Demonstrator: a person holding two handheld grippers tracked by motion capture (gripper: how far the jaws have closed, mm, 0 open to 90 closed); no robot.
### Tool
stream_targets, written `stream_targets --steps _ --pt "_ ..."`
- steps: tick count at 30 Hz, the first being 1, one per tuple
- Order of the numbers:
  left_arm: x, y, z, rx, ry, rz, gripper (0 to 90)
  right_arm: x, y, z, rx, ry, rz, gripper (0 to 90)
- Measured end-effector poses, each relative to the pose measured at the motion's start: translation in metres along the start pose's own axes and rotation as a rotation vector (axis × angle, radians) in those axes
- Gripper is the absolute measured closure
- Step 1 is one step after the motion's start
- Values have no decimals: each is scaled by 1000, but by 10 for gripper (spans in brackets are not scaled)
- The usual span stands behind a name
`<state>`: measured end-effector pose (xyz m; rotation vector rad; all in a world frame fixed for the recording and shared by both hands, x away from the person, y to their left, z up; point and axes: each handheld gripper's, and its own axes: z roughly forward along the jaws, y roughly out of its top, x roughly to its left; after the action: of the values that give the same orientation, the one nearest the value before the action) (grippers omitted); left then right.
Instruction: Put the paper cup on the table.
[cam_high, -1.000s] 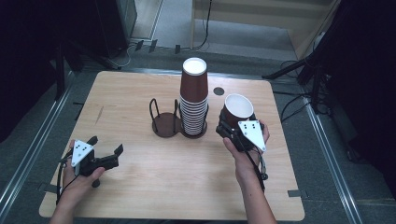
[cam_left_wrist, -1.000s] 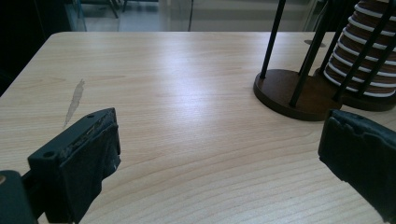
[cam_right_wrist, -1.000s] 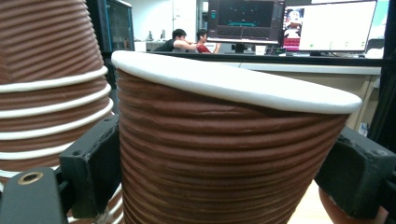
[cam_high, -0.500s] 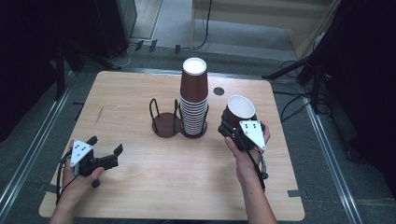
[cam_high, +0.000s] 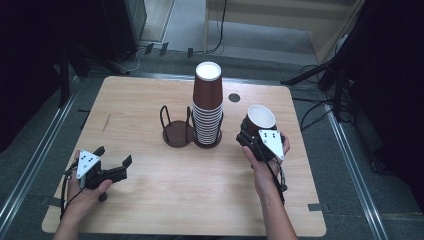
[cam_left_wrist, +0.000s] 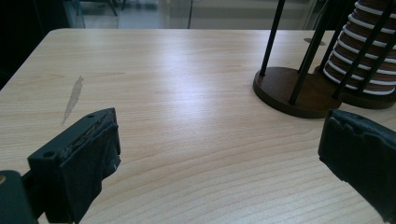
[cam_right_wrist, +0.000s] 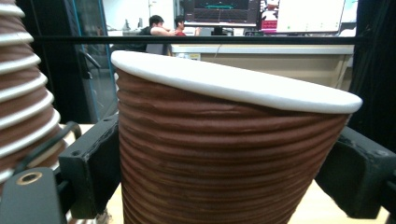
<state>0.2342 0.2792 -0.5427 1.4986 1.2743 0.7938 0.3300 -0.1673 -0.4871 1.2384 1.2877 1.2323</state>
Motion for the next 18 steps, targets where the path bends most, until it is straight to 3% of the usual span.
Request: stream_targets --steps 5,18 --pt "0 0 0 2 0 2 0 1 -12 5 2 -14 -60 106" --pt "0 -1 1 6 -3 -2 0 5 -24 17 -3 -25 -91 104"
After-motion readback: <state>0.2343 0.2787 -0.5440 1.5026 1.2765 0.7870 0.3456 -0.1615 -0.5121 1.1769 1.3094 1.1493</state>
